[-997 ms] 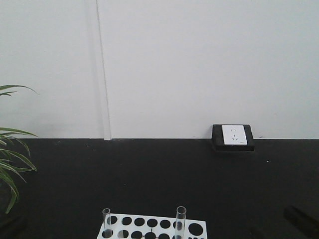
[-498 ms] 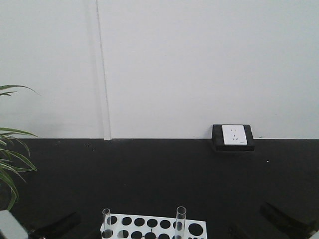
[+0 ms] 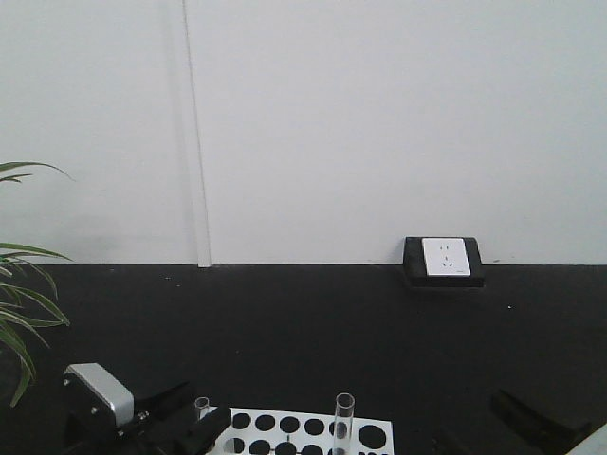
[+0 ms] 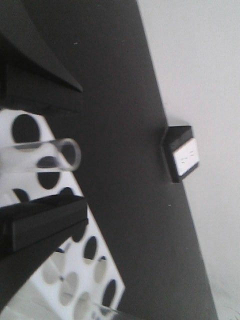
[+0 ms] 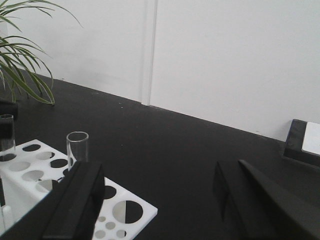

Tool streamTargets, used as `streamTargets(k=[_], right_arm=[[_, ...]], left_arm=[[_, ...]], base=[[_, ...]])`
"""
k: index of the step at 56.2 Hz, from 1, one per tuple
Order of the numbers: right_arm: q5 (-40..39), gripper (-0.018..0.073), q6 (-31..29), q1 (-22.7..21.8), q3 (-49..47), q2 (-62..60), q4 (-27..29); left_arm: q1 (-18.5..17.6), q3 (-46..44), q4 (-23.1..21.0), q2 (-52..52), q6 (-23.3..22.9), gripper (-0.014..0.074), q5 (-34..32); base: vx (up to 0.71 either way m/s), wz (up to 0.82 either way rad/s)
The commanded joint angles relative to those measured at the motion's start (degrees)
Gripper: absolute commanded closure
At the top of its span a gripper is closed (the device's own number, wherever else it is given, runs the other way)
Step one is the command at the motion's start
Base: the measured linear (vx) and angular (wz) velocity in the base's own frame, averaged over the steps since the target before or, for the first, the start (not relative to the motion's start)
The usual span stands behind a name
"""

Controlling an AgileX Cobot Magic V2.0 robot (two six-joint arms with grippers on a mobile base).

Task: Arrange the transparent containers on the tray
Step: 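Close both grippers around clear glass tubes standing in the rack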

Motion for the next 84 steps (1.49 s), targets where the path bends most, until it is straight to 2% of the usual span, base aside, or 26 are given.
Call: streamTargets(k=[1, 8, 25, 33, 43, 49, 54, 58, 64, 73, 81, 82, 84], right_arm=[[-6.1, 0.0048, -0.8, 0.1, -1.6, -0.7, 1.2], [-5.7, 0.0048, -0.8, 0.1, -2.3, -0.7, 1.3], [-5.3, 0.0048, -0.8, 0.1, -2.4, -0.7, 1.3], [-4.9, 0.0048, -0.8, 0.1, -2.4, -0.7, 1.3], [-2.5, 0.0048, -0.1, 0.1, -2.4, -0.7, 1.2], [-1.2, 0.0048, 0.0, 0.1, -2.7, -0.7, -0.3], [1.5, 0.0048, 0.5, 0.1, -4.4, -0.7, -4.1], [3.7, 0.0048, 2.7, 0.1, -6.3, -0.7, -7.4], [5.4, 0.0048, 7.2, 0.1, -9.0, 0.5, -11.6], [1.7, 0.0048, 12.2, 0.1, -11.5, 6.8, -19.3], [-5.4, 0.0048, 13.4, 0.1, -13.0, 13.7, -20.2], [-9.0, 0.0048, 13.4, 0.1, -14.4, 18.1, -20.9], [-10.2, 0.0048, 13.4, 0.1, -15.1, 20.1, -21.6]], left_arm=[[-0.4, -1.4, -1.3, -0.2, -0.5, 0.0157, -5.4], [-0.4, -1.4, -1.4, 1.3, -0.4, 0.0247, -5.9], [-0.4, -1.4, -1.5, 1.4, -0.2, 0.0605, -9.3], [-0.4, -1.4, -1.5, 0.2, -0.5, 0.0605, -9.8], [-0.3, -1.4, -1.4, -6.2, -4.4, 0.0603, -8.0], [-0.2, -1.4, -1.6, -12.8, -4.9, 0.0601, -2.4], [-0.2, -3.1, -1.4, -17.9, -5.0, 0.0601, 4.3], [-0.2, -5.6, -1.4, -21.9, -5.3, 0.0601, 9.9], [-0.2, -10.5, -1.4, -27.0, -8.4, 0.0601, 17.2], [-0.2, -16.7, 0.4, -32.0, -9.7, 0.0601, 25.6], [-0.2, -17.4, 0.7, -33.6, -9.9, 0.0601, 28.2], [-0.2, -17.4, 0.7, -33.6, -10.8, 0.0601, 29.1], [-0.2, -17.4, 0.7, -33.6, -11.4, 0.0601, 29.2]], base=[[0.0, 0.0], [0.0, 0.0], [0.0, 0.0], [0.0, 0.0], [0.0, 0.0], [0.0, 0.0], [0.0, 0.0], [0.0, 0.0], [0.0, 0.0], [0.0, 0.0], [0.0, 0.0], [0.0, 0.0], [0.0, 0.0]])
